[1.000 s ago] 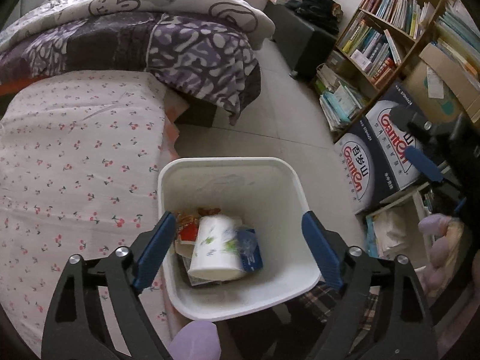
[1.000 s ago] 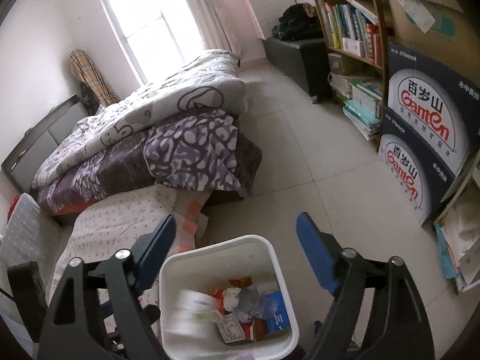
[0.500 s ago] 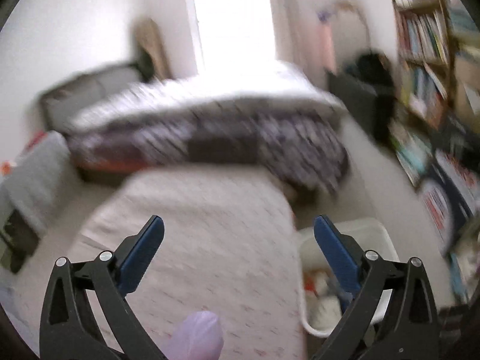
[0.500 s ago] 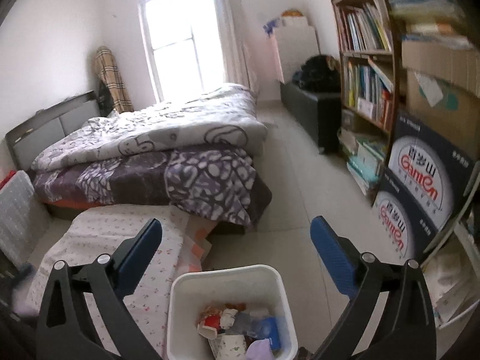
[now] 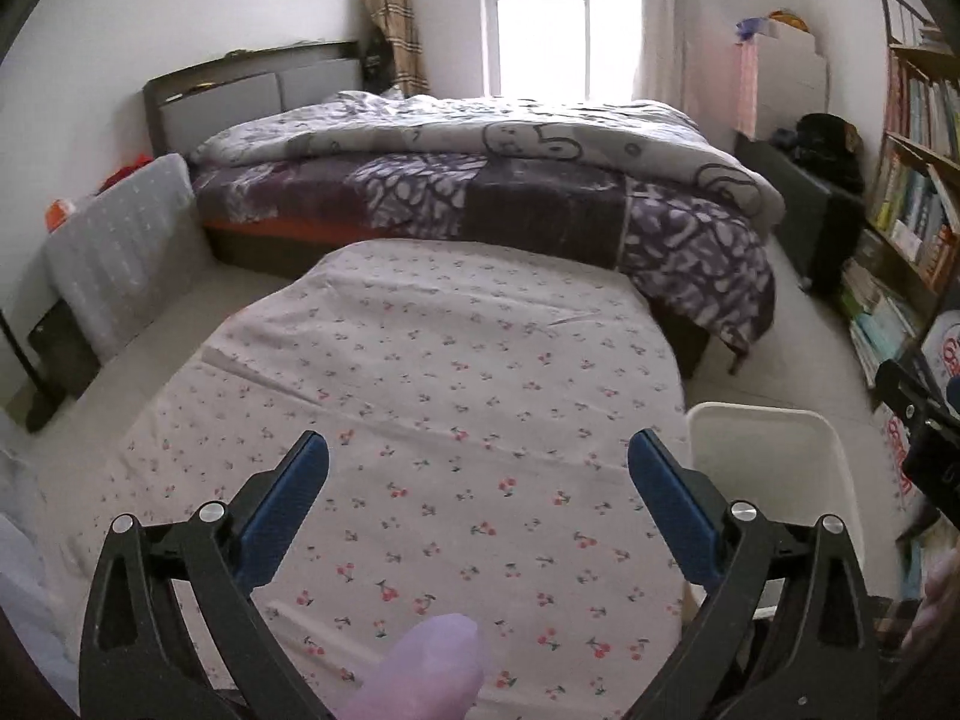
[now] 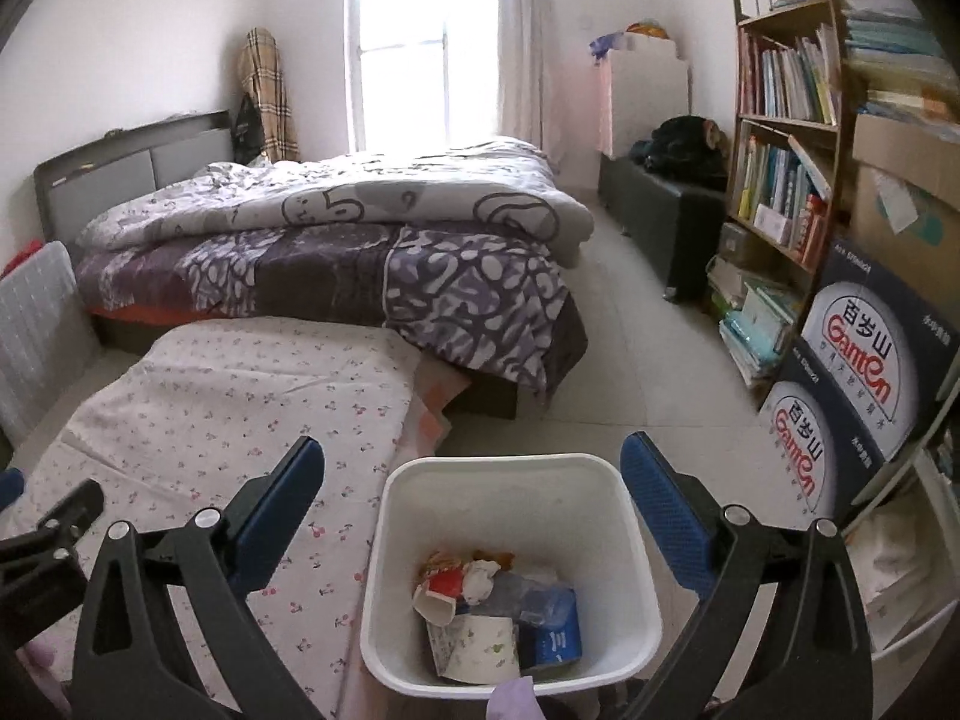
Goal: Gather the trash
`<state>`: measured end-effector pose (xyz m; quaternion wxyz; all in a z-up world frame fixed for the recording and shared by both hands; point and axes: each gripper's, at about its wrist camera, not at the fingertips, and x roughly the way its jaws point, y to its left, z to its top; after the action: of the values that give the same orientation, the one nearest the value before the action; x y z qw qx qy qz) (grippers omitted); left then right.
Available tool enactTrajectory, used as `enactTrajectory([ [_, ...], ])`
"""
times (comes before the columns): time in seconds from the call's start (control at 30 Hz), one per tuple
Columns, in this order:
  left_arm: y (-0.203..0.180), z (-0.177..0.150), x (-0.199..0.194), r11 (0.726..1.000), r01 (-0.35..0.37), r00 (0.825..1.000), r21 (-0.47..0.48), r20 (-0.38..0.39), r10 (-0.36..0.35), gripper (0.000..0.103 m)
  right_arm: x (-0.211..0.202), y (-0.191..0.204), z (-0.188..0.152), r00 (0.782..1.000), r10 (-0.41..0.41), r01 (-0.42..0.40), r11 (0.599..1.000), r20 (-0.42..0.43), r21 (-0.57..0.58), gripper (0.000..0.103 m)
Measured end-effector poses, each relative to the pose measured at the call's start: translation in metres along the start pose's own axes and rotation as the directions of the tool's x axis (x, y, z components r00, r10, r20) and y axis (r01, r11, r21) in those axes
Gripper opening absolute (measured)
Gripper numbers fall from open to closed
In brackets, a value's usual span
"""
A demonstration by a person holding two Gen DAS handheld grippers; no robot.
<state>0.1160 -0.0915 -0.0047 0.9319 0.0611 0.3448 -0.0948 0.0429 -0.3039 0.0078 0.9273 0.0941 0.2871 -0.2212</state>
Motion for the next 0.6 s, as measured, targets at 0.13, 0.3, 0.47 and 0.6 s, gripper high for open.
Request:
enactTrajectory([
  [0.13,0.010,-0.005,-0.003,0.999,-0.018,1.000,-0.049,-0.010,0.017,0.096,0.003,0.008,-0.002,1.000,-0.002,0.002,1.000,0.010,-0.008,0.096],
  [0.3,0.018,-0.005,-0.007,0.996,-0.026,0.999,-0.087,0.018,0.027,0.096,0.002,0.017,-0.004,1.000,-0.001,0.002,0.999,0.019,-0.036,0.096],
  [0.47,0.011,-0.005,-0.014,0.996,-0.030,0.998,-0.080,0.060,0.035,0.096,-0.005,0.024,-0.008,0.998,0.001,0.003,0.998,0.056,-0.071,0.096],
  [0.6,0.006,-0.005,-0.017,0.997,-0.042,0.995,-0.066,0.086,0.048,0.096,-0.009,0.025,-0.007,0.997,-0.003,0.010,0.996,0.082,-0.086,0.096],
])
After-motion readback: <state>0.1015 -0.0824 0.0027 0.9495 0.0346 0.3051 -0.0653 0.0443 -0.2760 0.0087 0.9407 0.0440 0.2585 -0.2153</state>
